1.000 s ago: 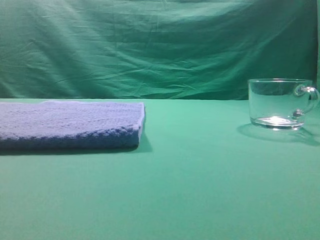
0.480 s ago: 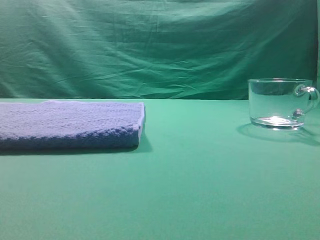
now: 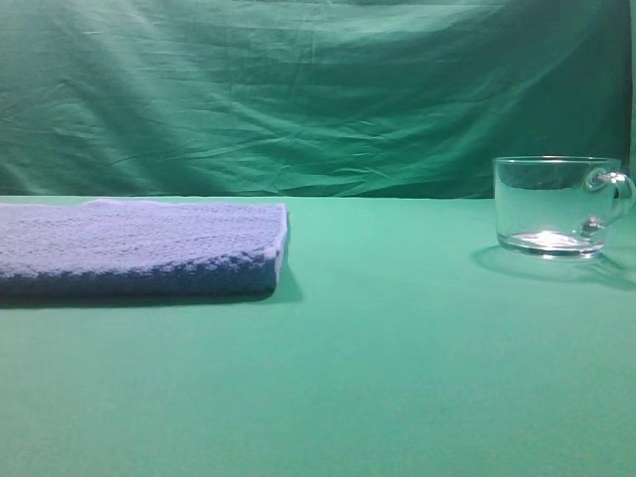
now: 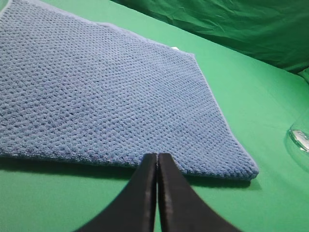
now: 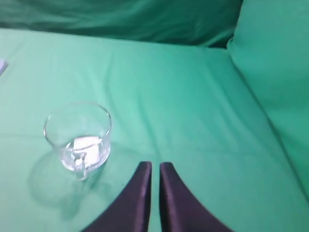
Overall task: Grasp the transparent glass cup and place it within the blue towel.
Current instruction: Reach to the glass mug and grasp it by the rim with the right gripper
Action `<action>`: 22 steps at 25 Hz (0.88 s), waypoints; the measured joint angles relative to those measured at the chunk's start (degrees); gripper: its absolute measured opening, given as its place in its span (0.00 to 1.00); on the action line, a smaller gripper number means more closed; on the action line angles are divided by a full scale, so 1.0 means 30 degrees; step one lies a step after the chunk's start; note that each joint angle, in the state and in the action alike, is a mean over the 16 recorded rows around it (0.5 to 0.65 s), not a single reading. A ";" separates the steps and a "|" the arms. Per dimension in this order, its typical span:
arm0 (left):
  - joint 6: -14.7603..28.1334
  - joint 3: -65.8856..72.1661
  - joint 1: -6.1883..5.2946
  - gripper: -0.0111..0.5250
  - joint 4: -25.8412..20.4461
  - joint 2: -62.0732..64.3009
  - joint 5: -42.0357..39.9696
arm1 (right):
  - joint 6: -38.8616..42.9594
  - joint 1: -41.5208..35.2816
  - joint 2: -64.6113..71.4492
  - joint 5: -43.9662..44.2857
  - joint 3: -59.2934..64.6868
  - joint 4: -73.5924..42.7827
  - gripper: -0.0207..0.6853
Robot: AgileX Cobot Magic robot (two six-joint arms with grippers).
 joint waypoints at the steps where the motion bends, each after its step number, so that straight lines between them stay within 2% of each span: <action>1: 0.0000 0.0000 0.0000 0.02 0.0000 0.0000 0.0000 | -0.0052 0.0250 0.0571 0.0732 -0.0473 0.0089 0.10; 7: 0.0000 0.0000 0.0000 0.02 0.0000 0.0000 0.0000 | -0.0193 0.1717 0.4293 0.4787 -0.3509 0.0664 0.10; 11: 0.0000 0.0000 0.0000 0.02 0.0000 0.0000 0.0000 | -0.0296 0.2479 0.7022 0.6522 -0.5276 0.0973 0.17; 16: 0.0000 0.0000 0.0000 0.02 0.0000 0.0000 0.0000 | -0.0789 0.2992 1.0286 0.7213 -0.6706 0.1395 0.39; 22: 0.0000 0.0000 0.0000 0.02 0.0000 0.0000 0.0000 | -0.1644 0.3117 1.3625 0.6129 -0.7376 0.2090 0.68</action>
